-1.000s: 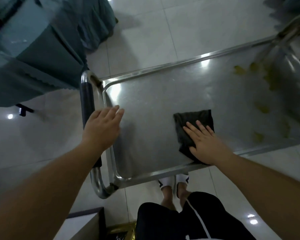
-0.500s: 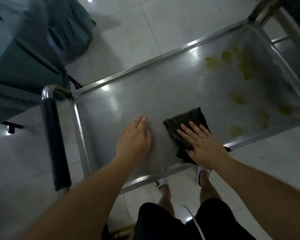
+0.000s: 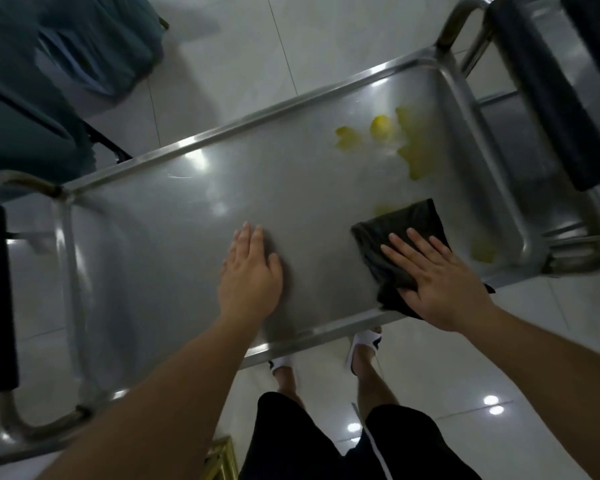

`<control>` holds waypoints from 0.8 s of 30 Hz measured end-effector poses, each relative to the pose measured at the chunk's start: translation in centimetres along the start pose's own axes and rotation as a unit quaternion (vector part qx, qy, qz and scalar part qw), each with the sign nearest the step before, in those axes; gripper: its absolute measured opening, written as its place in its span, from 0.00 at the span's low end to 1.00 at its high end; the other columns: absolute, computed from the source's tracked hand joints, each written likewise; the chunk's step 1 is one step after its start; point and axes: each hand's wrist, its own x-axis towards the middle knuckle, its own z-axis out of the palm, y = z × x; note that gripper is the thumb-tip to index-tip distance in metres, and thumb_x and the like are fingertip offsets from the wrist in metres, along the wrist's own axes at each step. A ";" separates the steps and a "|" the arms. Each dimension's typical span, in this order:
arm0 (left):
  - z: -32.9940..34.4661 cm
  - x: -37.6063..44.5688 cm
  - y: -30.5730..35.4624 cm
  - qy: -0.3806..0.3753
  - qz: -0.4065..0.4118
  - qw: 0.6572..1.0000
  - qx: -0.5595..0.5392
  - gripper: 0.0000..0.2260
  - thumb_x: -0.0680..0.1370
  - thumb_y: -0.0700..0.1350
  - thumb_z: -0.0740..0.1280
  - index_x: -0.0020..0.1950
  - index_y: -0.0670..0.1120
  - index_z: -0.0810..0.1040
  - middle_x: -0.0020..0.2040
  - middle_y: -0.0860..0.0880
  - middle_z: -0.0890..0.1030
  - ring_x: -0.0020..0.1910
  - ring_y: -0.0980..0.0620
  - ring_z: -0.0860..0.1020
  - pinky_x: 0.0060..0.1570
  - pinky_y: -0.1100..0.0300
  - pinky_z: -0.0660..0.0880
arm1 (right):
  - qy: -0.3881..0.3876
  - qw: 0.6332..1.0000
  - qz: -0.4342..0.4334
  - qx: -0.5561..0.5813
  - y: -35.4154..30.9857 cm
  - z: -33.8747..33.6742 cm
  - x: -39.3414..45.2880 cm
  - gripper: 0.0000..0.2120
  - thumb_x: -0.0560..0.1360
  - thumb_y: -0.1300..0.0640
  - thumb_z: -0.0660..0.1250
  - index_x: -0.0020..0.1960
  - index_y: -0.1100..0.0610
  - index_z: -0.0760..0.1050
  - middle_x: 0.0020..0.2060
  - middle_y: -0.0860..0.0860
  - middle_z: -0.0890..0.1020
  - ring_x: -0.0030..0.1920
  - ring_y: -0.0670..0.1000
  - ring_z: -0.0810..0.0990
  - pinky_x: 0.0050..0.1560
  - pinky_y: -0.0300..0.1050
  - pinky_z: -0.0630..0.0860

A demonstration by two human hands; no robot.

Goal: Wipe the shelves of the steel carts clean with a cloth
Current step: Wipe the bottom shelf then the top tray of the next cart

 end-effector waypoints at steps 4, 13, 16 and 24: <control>1.5 1.1 1.2 0.022 -0.024 0.999 0.003 0.29 0.86 0.53 0.58 0.86 0.49 0.55 0.87 0.48 0.52 0.86 0.48 0.49 0.82 0.48 0.50 | 0.007 1.000 0.016 0.011 5.9 -0.4 -1.2 0.35 0.80 0.40 0.52 0.84 0.45 0.49 0.84 0.45 0.52 0.84 0.51 0.46 0.81 0.57 0.51; 4.4 3.6 -1.4 0.132 -0.130 0.983 -0.008 0.28 0.87 0.52 0.54 0.87 0.48 0.54 0.87 0.48 0.53 0.85 0.49 0.50 0.83 0.49 0.45 | 0.064 0.952 0.291 0.071 7.2 -0.6 -0.7 0.34 0.81 0.40 0.50 0.85 0.48 0.50 0.84 0.50 0.53 0.83 0.56 0.49 0.82 0.58 0.48; 5.7 3.7 -1.6 0.156 -0.127 0.979 -0.019 0.28 0.87 0.53 0.53 0.87 0.49 0.53 0.87 0.49 0.53 0.86 0.50 0.49 0.83 0.52 0.41 | 0.091 0.908 0.398 0.095 2.9 -0.4 2.2 0.35 0.82 0.39 0.48 0.85 0.53 0.48 0.84 0.54 0.52 0.83 0.60 0.49 0.81 0.63 0.50; 6.3 3.9 -2.0 0.172 -0.132 0.976 -0.015 0.31 0.83 0.54 0.52 0.87 0.50 0.56 0.87 0.50 0.55 0.85 0.52 0.50 0.83 0.53 0.42 | 0.102 0.976 0.172 0.083 -10.2 -1.0 10.4 0.37 0.81 0.38 0.52 0.85 0.51 0.48 0.84 0.51 0.48 0.84 0.57 0.44 0.82 0.59 0.43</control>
